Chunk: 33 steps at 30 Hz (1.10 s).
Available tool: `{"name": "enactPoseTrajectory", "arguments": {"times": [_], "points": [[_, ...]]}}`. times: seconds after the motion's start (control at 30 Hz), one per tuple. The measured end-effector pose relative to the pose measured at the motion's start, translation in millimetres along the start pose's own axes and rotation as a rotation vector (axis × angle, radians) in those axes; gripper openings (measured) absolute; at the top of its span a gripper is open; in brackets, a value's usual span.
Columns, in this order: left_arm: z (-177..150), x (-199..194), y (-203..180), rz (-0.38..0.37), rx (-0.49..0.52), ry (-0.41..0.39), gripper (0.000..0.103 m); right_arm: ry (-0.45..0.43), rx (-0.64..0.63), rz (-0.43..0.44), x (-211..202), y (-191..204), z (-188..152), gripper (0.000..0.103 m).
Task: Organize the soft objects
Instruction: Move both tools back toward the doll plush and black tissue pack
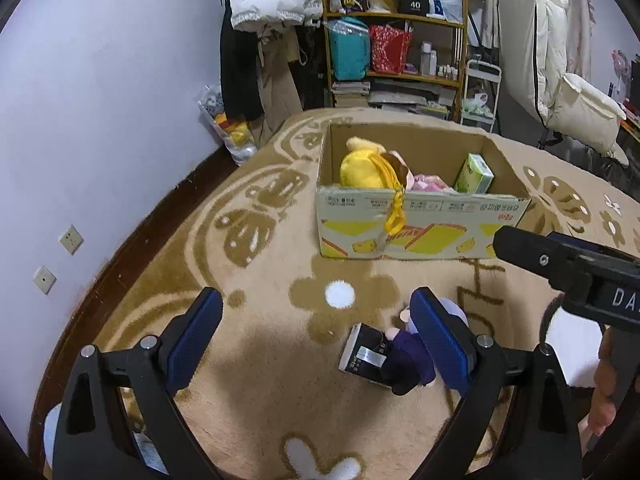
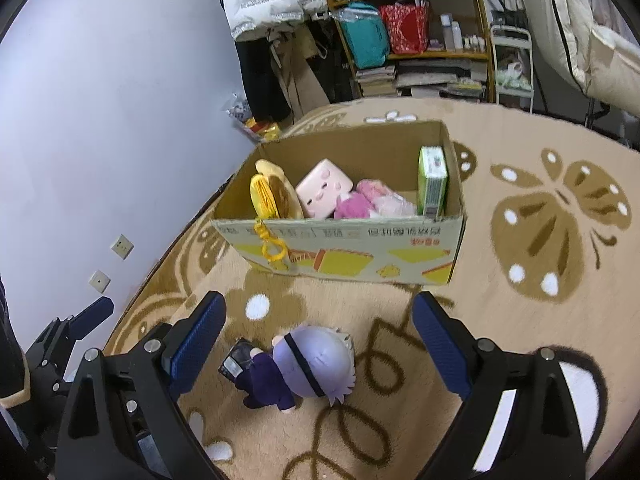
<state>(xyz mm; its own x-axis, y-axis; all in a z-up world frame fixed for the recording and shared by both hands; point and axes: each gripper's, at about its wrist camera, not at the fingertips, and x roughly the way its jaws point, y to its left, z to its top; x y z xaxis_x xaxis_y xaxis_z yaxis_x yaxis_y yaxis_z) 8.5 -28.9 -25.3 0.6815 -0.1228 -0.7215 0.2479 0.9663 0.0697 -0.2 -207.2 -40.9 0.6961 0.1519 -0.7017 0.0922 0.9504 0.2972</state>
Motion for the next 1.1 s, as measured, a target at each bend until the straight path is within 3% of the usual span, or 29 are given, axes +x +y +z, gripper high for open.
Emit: {"name": "enactPoseTrajectory", "arguments": {"times": [0.87,1.1], "points": [[-18.5,55.4,-21.6,-0.063,0.062,0.197,0.094,0.247,0.096,0.065,80.5,-17.8,-23.1,0.098],[-22.6,59.9,-26.4,-0.075,0.081,0.223,0.094,0.313,0.096,0.09,96.9,-15.4,-30.1,0.089]]}}
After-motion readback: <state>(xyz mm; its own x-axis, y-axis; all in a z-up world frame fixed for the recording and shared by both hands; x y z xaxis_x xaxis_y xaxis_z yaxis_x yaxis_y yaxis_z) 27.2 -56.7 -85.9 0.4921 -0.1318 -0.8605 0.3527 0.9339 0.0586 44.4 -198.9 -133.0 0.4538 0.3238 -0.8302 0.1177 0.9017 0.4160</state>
